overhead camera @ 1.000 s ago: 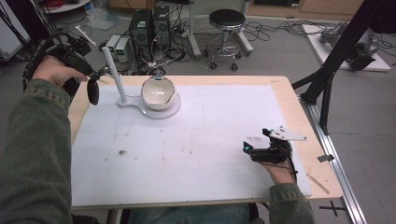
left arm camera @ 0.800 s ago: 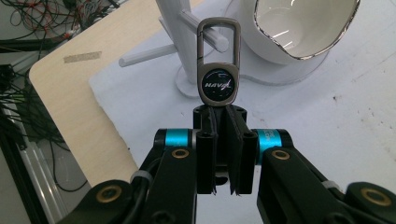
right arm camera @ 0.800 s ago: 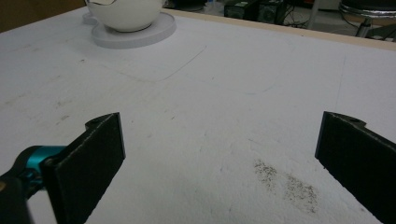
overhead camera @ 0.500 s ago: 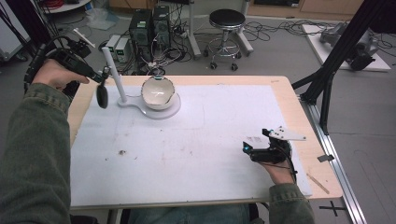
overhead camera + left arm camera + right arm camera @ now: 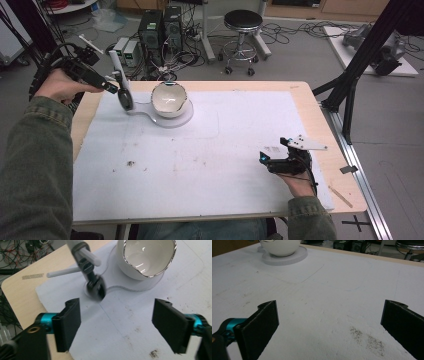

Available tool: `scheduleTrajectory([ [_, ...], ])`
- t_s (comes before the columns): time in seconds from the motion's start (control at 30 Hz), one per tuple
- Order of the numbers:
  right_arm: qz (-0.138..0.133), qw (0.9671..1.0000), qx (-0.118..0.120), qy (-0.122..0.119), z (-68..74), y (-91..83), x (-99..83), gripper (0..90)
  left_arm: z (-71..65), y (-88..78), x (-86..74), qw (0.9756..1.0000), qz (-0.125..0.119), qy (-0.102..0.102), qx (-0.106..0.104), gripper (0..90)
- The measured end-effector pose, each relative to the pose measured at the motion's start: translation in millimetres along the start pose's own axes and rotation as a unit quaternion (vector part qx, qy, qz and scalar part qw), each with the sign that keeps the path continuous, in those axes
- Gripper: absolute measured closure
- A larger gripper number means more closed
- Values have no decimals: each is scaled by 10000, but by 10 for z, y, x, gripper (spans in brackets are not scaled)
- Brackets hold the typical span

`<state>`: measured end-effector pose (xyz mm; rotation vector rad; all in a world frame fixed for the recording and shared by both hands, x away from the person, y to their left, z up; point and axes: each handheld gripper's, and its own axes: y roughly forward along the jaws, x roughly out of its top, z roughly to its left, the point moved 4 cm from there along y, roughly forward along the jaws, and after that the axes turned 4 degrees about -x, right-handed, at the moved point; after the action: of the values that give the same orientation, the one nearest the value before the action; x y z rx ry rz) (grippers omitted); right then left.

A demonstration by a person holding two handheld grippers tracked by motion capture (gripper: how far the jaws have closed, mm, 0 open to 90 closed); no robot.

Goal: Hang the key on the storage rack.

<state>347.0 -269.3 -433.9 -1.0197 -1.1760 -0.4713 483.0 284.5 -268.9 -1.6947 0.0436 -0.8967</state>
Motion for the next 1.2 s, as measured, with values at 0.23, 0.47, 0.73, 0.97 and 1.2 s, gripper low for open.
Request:
scheduleTrajectory([
  [0.23, -6, 10000, 17, 11, 3, -5, 11, 5, -136, -38, -20, 9999, -124, 90, 42, 17],
  [0.47, -34, 10000, 32, 28, 2, -11, 16, 5, -252, -7, -64, 9997, -116, 202, -35, 17],
  [0.73, -31, 10000, 35, 37, -1, -11, 18, 5, -396, 11, -122, 9991, -162, 336, -179, 17],
  [0.97, -35, 10000, 54, 44, 0, -12, 20, 5, -517, 63, -201, 9986, -259, 404, -223, 17],
  [1.2, -48, 10000, 53, 34, -5, -6, 21, 5, -651, 122, -312, 9978, -319, 542, -206, 17],
])
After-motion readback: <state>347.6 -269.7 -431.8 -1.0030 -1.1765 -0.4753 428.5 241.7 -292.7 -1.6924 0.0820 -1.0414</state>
